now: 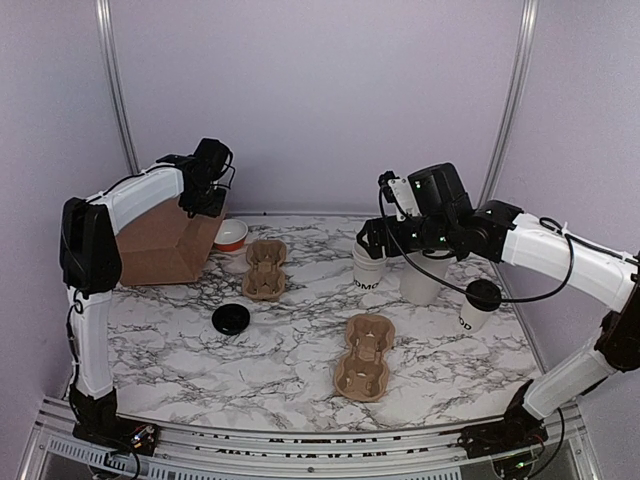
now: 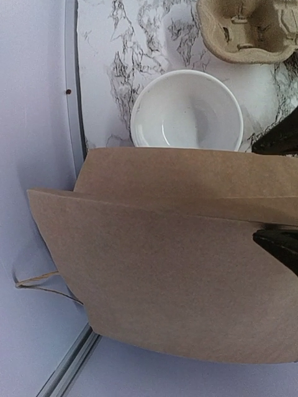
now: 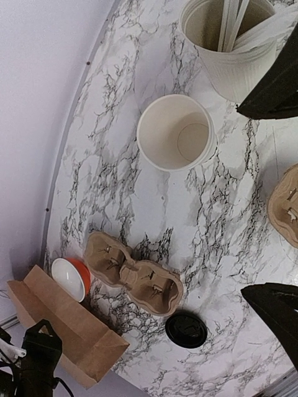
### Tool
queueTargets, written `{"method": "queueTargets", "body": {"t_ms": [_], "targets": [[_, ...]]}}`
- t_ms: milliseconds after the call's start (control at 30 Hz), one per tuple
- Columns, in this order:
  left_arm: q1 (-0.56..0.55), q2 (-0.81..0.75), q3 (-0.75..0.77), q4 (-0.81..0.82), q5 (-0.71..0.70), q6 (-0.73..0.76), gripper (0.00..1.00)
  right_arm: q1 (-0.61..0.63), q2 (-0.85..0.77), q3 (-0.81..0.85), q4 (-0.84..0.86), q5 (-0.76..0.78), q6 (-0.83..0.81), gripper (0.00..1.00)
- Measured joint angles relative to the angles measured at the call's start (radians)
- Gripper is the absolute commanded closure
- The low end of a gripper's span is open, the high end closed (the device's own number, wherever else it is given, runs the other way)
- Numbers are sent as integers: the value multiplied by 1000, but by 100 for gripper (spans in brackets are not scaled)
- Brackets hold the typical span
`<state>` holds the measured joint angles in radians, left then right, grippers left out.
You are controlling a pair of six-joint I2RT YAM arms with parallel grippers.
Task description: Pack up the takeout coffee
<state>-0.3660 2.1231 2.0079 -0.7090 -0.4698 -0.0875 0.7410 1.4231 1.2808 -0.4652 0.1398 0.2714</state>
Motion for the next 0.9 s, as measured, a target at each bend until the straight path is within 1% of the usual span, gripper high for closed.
{"method": "queueTargets", "body": {"t_ms": [100,167,433,667,800,900], "targets": [[2,20,8,-9,-38,10,61,0,0,0,0,0,0,12],[2,29,13,-13,-61,14,64,0,0,0,0,0,0,12],[2,70,60,-21,-158,39,81,0,0,0,-2,0,0,12],[2,72,65,-22,-190,48,96,0,0,0,-7,2,0,12],[2,72,64,-22,-198,47,100,0,-1,0,-7,2,0,12],[1,66,60,-22,-203,44,100,0,-2,0,-6,2,0,12]]}}
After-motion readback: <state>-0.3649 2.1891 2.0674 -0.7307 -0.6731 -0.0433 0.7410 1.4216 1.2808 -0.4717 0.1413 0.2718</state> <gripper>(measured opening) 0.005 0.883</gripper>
